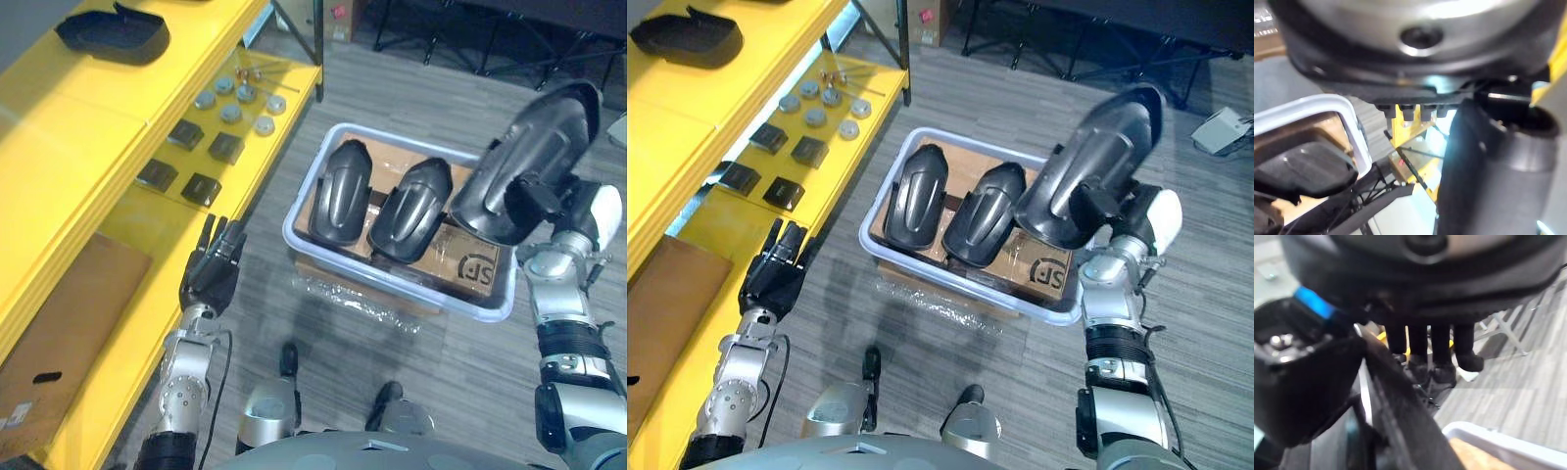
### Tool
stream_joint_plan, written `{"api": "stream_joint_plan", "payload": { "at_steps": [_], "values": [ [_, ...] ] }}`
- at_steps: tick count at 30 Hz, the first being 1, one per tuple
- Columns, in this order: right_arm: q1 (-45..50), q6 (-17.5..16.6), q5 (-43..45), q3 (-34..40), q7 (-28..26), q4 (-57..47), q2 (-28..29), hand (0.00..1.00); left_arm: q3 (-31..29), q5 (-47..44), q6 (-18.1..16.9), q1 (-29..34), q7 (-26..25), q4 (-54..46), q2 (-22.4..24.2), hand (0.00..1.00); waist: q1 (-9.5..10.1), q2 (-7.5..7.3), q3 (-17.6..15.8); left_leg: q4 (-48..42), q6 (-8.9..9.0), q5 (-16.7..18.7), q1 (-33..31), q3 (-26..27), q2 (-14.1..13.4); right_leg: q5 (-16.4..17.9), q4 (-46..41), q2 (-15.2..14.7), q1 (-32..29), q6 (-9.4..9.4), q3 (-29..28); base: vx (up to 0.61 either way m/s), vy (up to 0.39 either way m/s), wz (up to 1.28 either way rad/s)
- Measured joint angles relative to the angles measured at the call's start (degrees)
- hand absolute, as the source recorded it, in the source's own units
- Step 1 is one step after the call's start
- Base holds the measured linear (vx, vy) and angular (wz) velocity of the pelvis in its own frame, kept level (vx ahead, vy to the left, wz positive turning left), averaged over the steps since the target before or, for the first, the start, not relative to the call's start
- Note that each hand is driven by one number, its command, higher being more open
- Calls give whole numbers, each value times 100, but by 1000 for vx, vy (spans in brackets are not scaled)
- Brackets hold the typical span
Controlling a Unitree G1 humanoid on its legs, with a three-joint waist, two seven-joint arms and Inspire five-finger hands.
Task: Walk over and take three plastic housings, then place them on the shelf
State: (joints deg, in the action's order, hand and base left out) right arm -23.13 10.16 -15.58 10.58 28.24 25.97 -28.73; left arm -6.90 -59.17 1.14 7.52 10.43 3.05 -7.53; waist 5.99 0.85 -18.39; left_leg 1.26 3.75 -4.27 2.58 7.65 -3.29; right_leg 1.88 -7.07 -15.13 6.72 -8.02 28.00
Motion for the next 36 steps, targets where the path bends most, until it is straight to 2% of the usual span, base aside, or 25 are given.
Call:
{"api": "stream_joint_plan", "payload": {
  "at_steps": [1,2,4,6,8,11,14,19,23,29,36],
  "values": [
    [11,-159,-230,-206,-18,-264,8,0,32,388,222,-59,-12,-92,-26,100,5,-2,143,4,-14,87,112,56,-29,-28,43,27,92,-10,-17,9,1,-18],
    [14,-194,-265,-236,-19,-320,9,0,45,445,268,-68,-10,-97,-35,100,4,-7,172,4,-17,92,123,65,-31,-34,44,27,98,-10,-21,13,15,-20],
    [44,-593,-622,-476,-41,-714,14,0,153,734,579,-101,19,-119,-154,100,9,-19,308,61,-12,106,330,190,-49,-128,136,36,245,-27,-111,7,40,-22],
    [77,-934,-849,-692,-68,-1017,38,0,285,827,738,-115,115,-134,-344,100,14,-53,490,126,-14,109,403,302,-42,-152,184,36,248,-38,-179,-8,37,-24],
    [109,-1398,-874,-920,-266,-1245,42,0,409,1058,789,-241,301,-140,-498,100,0,-105,628,126,-14,110,438,354,-41,-208,241,41,266,-52,-183,-27,32,-15],
    [118,-1804,-900,-1357,-390,-1293,96,0,681,1059,848,-652,434,-221,-609,100,-4,-143,738,243,-71,166,569,494,-48,-214,247,52,350,-56,-179,-75,32,-2],
    [200,-2053,-1110,-1739,-466,-1293,357,0,972,1059,906,-971,521,-462,-646,100,8,-167,864,357,-56,205,609,574,-7,-265,332,71,342,-46,-203,-108,37,-8],
    [205,-2314,-1111,-2275,-817,-1292,435,0,1100,1029,912,-1105,605,-570,-689,100,-21,-151,938,378,-80,191,656,683,1,-300,423,88,339,-4,-314,-75,19,-14],
    [205,-2342,-1110,-2336,-936,-1278,436,0,1246,1022,910,-1202,585,-570,-689,100,-47,-119,990,380,-83,93,635,664,-1,-314,428,105,329,16,-295,-9,5,2],
    [204,-2346,-1108,-2674,-941,-1202,557,0,1527,1062,914,-1278,440,-570,-683,100,-74,-194,1201,381,-122,-4,552,595,26,-401,509,132,317,48,-239,4,9,3],
    [191,-2438,-1071,-2933,-1029,-1202,813,0,1719,1283,992,-1478,171,-569,-656,100,-64,-225,1241,385,-158,-57,430,553,51,-460,532,122,233,73,-210,-36,22,4]
  ]
}}
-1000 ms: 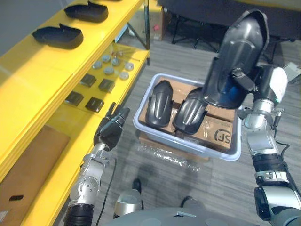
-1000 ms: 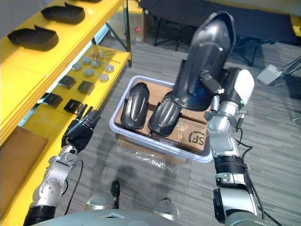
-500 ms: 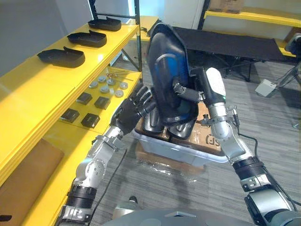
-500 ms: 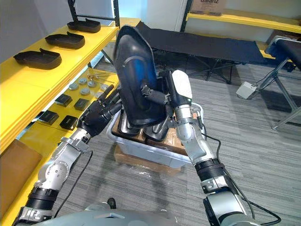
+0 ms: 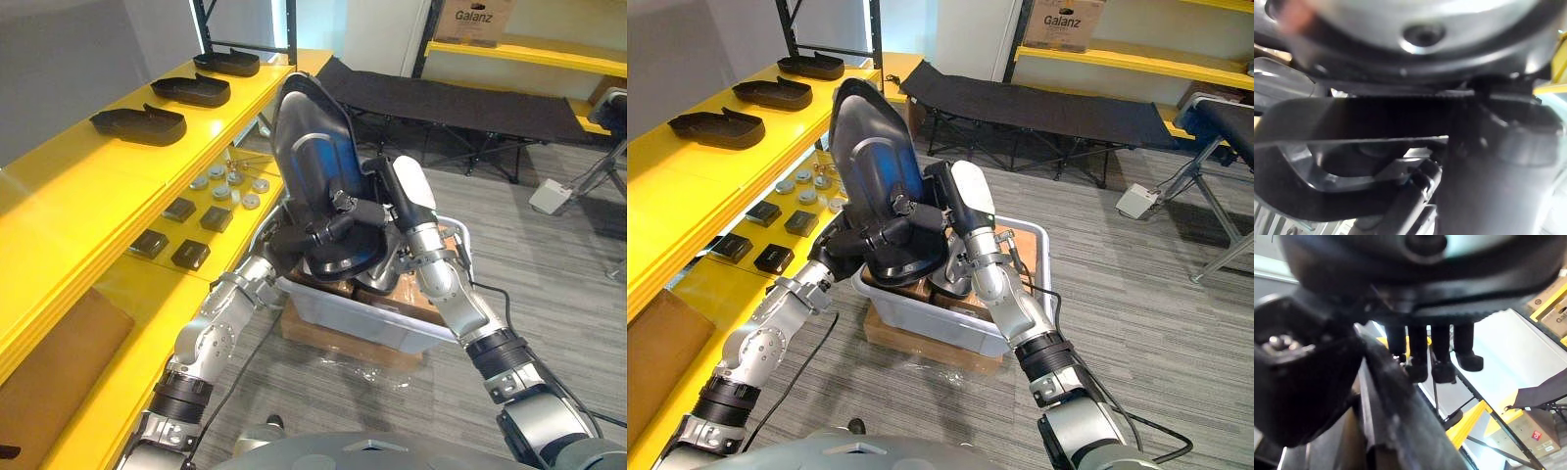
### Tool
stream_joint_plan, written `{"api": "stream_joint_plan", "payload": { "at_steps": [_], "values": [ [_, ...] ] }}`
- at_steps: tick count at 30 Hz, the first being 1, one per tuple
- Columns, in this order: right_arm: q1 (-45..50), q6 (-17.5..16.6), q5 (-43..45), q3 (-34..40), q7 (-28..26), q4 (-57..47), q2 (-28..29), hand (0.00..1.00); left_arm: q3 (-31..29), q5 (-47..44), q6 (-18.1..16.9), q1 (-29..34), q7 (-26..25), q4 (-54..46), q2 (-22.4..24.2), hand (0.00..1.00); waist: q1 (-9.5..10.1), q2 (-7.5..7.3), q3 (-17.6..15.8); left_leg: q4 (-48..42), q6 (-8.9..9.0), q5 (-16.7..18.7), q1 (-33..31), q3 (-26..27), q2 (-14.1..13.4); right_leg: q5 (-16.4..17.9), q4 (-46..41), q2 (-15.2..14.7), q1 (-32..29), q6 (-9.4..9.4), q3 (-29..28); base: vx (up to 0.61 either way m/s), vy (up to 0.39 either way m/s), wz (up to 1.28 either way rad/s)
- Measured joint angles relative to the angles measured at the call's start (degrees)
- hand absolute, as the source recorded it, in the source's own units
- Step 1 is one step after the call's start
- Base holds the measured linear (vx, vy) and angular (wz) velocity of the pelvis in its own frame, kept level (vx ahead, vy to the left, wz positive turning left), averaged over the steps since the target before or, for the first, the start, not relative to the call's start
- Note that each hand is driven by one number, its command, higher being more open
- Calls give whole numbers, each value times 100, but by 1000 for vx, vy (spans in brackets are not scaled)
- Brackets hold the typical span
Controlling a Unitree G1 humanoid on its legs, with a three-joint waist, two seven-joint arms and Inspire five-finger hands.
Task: Walk over and take three plastic housings, then place them on the shelf
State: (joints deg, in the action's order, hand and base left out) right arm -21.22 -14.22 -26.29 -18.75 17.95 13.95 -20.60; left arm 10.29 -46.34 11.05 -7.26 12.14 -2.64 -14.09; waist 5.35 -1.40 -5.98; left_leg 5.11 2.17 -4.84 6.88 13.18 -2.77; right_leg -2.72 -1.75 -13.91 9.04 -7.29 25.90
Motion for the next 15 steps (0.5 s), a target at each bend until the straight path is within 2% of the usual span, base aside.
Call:
{"api": "stream_joint_plan", "payload": {
  "at_steps": [3,4,8,10,15],
  "values": [
    [0,-2,50,-49,-2,1,39,0,56,-1,-16,0,-306,-3,14,100,3,-1,1,0,21,-28,-32,-28,0,0,3,-1,-15,11,41,-46,15,5],
    [0,-2,87,-49,0,1,64,0,80,-1,-32,0,-394,-9,19,0,9,-2,1,0,25,-31,-33,-28,0,7,7,-1,-16,21,46,-42,15,1],
    [3,29,245,-56,19,0,146,0,210,-34,-340,1,-1055,-53,179,0,9,-24,16,1,38,-45,-65,-13,-3,17,80,5,-78,49,46,-36,13,-4],
    [10,70,323,-35,50,-1,302,0,238,-37,-532,3,-1424,-150,267,0,-25,-91,62,0,40,-46,-98,-13,-6,16,90,9,-109,51,47,0,0,0],
    [79,153,475,22,196,-4,585,0,205,-101,-1008,38,-1812,-227,423,0,-75,-203,134,-3,5,-72,-150,22,-7,-10,97,17,-171,58,21,42,3,-4]
  ]
}}
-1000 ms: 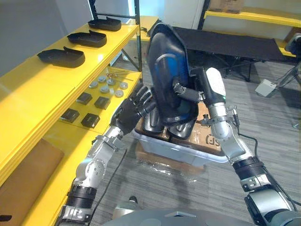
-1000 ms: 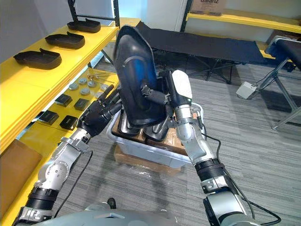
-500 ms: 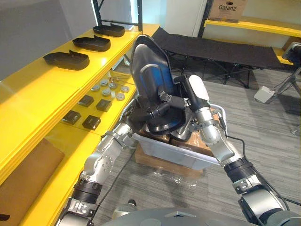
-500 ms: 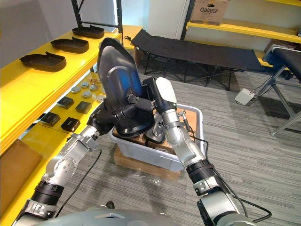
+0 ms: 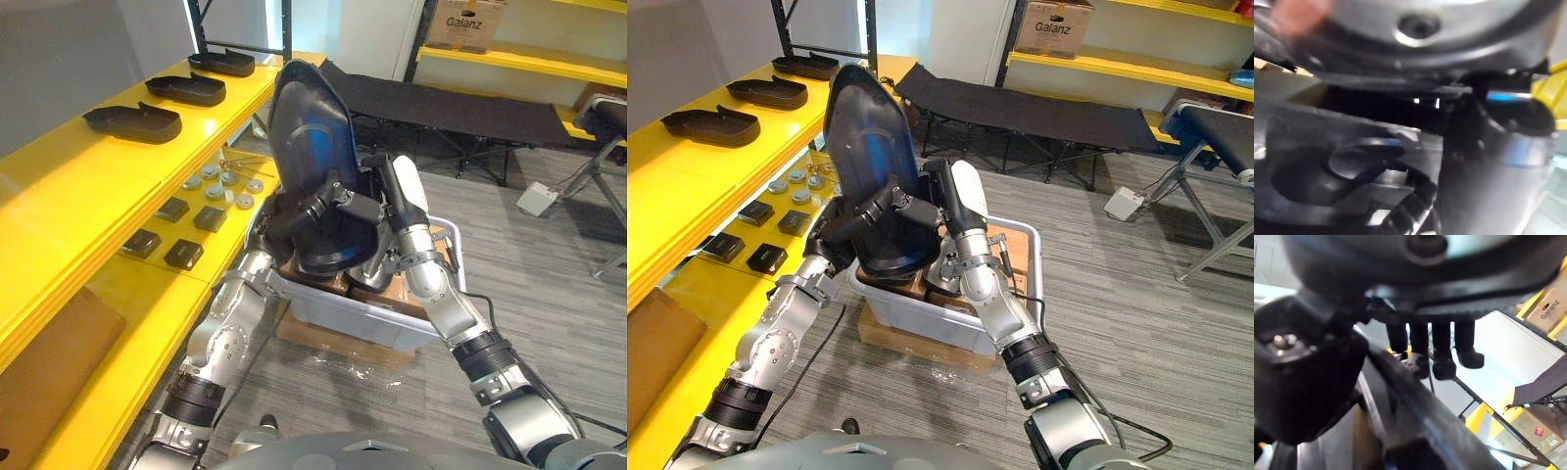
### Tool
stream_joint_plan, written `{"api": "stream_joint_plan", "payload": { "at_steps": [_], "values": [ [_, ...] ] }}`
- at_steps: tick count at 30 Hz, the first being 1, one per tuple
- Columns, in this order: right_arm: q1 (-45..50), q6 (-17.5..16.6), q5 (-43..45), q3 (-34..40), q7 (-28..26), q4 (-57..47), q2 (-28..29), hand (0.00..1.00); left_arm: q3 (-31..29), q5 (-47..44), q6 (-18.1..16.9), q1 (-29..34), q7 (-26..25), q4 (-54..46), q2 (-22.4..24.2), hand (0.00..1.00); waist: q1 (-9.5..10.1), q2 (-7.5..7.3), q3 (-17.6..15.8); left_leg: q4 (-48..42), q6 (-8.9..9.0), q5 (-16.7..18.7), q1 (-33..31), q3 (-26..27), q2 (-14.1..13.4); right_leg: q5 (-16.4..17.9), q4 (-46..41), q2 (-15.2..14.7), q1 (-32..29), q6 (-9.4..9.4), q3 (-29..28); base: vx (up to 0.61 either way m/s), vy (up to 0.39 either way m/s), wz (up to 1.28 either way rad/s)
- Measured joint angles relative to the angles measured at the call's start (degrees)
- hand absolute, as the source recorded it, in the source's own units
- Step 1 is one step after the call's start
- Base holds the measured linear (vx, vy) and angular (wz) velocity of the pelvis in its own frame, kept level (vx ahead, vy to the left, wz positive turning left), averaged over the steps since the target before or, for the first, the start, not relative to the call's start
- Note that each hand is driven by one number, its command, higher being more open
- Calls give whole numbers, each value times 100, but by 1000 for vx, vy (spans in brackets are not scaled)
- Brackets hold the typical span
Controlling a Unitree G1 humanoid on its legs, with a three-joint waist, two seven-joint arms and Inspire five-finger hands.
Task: Walk over and take three plastic housings, then place them on the shelf
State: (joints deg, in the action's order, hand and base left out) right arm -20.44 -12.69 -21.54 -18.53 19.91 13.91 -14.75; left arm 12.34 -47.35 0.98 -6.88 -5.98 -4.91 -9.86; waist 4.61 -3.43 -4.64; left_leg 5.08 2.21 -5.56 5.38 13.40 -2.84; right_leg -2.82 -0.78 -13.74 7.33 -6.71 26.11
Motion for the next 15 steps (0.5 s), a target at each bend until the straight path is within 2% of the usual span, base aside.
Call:
{"api": "stream_joint_plan", "payload": {
  "at_steps": [3,7,12,13,15],
  "values": [
    [163,9,32,-8,79,-179,181,0,-48,-2,-149,82,-232,20,118,0,-12,-16,10,-2,1,1,0,22,0,-38,7,1,-9,-37,-9,57,3,-4],
    [300,46,54,-28,128,-284,395,0,-50,1,-330,221,-280,24,206,0,-24,-22,14,-1,11,11,1,44,4,-40,7,1,-11,-39,-44,39,6,-3],
    [520,63,181,4,157,-308,608,0,-35,54,-332,322,-280,24,225,0,-33,-36,20,2,39,35,14,62,1,-28,-1,-3,-25,-23,-44,0,0,0],
    [532,63,184,4,163,-310,613,100,-33,68,-332,325,-280,24,225,0,-34,-37,20,3,42,37,17,66,0,-15,-1,-4,-25,-4,-44,0,0,0],
    [597,62,236,1,175,-339,627,100,-17,127,-332,335,-279,24,227,0,-34,-43,24,3,73,58,17,73,-3,1,-3,-4,-30,20,-45,0,0,0]
  ]
}}
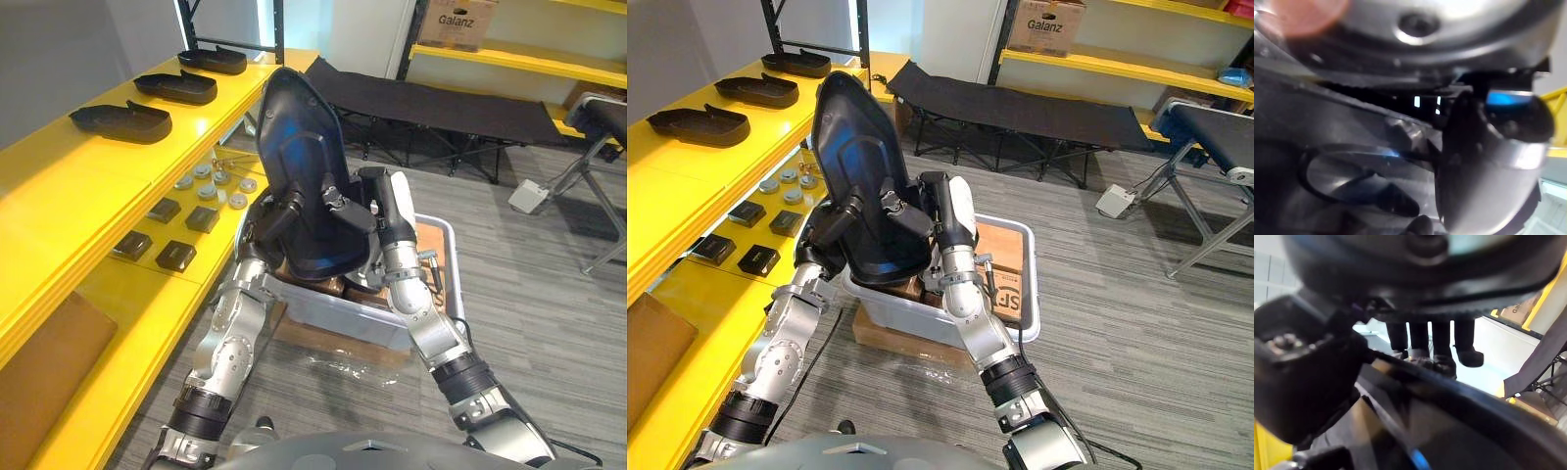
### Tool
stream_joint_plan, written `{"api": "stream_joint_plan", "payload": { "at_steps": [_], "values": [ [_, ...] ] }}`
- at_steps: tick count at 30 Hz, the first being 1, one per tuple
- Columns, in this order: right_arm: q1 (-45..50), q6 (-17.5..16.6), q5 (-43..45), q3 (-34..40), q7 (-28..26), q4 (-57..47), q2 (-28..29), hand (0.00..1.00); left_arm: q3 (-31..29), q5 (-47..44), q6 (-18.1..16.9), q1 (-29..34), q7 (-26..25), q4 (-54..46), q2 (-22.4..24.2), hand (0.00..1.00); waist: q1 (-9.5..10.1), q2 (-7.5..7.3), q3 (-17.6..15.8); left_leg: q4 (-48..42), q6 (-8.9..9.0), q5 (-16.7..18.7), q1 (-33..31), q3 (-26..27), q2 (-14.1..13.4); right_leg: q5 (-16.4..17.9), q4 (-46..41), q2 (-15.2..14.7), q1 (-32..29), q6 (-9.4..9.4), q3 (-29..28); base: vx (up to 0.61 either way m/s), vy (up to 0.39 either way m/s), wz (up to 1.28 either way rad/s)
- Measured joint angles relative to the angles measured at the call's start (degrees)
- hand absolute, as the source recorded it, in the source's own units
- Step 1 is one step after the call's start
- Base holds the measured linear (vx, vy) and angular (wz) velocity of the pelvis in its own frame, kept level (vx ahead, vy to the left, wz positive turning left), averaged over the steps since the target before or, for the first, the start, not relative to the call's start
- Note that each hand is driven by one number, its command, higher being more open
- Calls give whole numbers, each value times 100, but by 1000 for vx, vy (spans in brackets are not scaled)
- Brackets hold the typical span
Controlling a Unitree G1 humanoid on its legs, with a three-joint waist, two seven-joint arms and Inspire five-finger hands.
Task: Walk over and take three plastic housings, then place them on the shelf
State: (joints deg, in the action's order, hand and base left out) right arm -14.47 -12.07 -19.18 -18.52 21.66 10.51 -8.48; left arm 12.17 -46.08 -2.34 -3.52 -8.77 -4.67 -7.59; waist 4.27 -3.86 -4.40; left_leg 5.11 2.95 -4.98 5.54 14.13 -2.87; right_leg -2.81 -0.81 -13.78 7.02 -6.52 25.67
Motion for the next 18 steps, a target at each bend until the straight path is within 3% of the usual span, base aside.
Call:
{"api": "stream_joint_plan", "payload": {
  "at_steps": [8,13,18],
  "values": [
    [456,-353,965,-117,-9,-196,177,100,-59,43,-30,190,-89,-1,110,0,-24,-56,35,-2,15,11,-2,32,-8,1,11,5,-19,1,-24,3,1,0],
    [770,-388,1130,-373,-329,-436,178,100,-691,230,-682,187,-112,-321,574,0,-118,-142,88,-7,24,19,-13,97,-52,-16,97,62,-34,15,-85,31,-2,-7],
    [919,-384,1118,-338,-377,-1454,183,100,-870,2076,-1257,228,-216,-898,547,0,-126,-130,85,-23,30,25,-13,115,-92,-38,135,111,-31,-19,-94,47,-12,-2]
  ]
}}
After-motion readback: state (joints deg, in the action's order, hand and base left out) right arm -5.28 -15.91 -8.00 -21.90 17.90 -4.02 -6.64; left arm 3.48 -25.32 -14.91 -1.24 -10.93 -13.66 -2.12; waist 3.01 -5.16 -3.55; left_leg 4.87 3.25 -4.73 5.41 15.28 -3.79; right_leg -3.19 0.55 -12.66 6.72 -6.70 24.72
